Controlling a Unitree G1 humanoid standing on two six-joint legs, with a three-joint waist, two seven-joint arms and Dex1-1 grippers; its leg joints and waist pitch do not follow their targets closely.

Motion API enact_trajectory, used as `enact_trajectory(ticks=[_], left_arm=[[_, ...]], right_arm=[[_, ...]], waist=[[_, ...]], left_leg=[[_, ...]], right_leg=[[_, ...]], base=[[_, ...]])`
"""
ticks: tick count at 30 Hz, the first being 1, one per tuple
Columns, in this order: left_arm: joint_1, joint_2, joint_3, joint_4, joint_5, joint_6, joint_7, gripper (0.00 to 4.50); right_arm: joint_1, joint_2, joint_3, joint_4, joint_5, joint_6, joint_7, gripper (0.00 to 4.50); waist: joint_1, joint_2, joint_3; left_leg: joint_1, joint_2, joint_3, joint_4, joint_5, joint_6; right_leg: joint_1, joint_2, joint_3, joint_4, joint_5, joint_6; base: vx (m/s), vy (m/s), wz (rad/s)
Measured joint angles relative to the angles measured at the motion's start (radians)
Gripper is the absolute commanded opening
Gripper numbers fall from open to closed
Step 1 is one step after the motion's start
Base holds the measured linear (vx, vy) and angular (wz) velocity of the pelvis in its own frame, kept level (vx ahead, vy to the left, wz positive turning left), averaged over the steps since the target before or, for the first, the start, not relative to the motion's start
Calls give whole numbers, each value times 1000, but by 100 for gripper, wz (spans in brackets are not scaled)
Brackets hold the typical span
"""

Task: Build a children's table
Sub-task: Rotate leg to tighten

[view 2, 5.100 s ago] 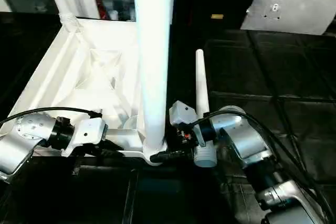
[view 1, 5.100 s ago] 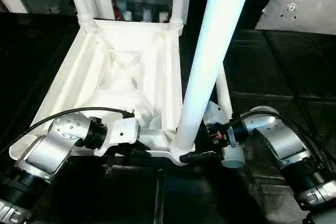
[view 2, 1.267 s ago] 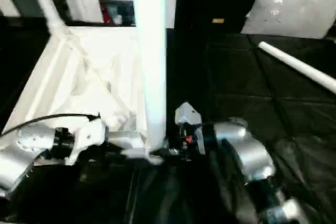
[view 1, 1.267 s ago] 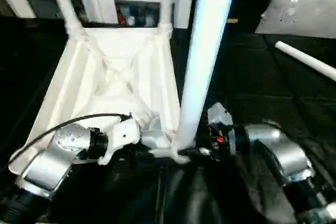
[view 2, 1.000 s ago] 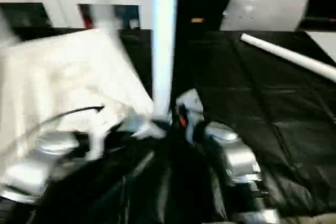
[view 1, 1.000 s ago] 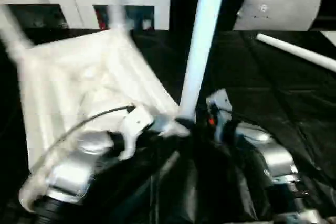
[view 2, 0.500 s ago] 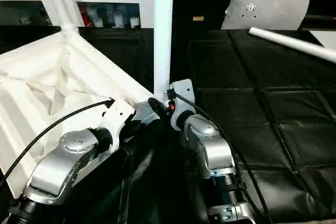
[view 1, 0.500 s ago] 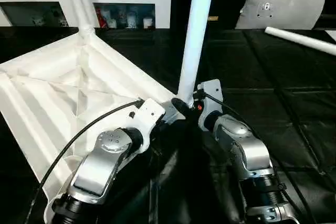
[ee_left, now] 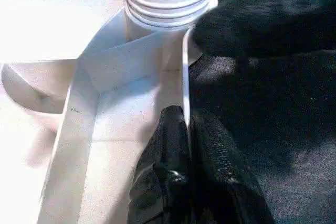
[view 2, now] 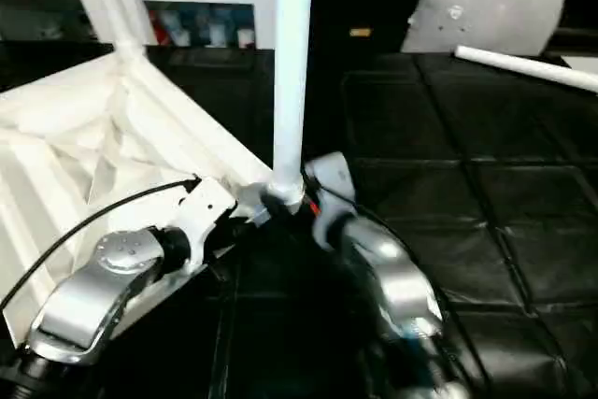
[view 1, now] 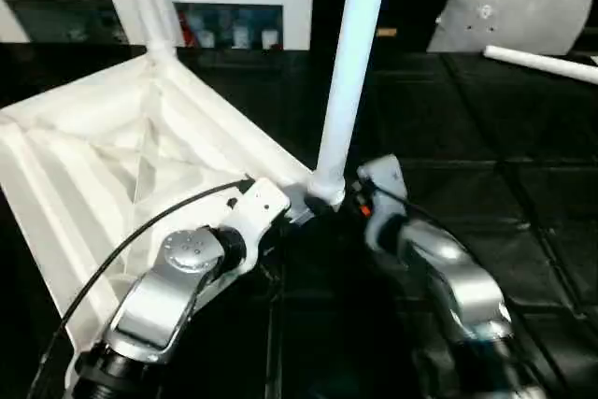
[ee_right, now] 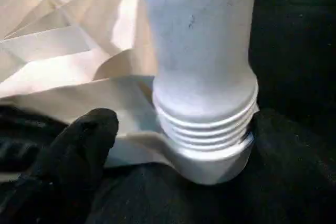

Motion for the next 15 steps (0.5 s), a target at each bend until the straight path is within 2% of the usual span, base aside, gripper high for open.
enact_trajectory(ticks=[7, 12, 15], left_arm=[[1, 36, 1, 9, -15, -32, -31, 0], [1, 93, 1, 30, -27, -93, -86, 0], [4, 159, 0, 50, -45, -166, -167, 0]], right_arm=[[35, -79, 2, -51, 42, -7, 103, 446], [36, -135, -1, -66, 49, -30, 163, 446], [31, -190, 2, -59, 58, -63, 228, 446]], waist=[[3, 0, 0], [9, 0, 0], [20, 0, 0]], left_leg=[[-2, 0, -1, 1, 0, 0], [-3, 0, -2, 2, 0, 0], [-3, 0, -3, 2, 0, 0]], right_leg=[[-1, 0, -2, 0, 0, -1], [0, 0, -2, 0, 0, 0], [0, 0, -2, 0, 0, 0]], base=[[0, 0, 0], [0, 0, 0], [0, 0, 0]])
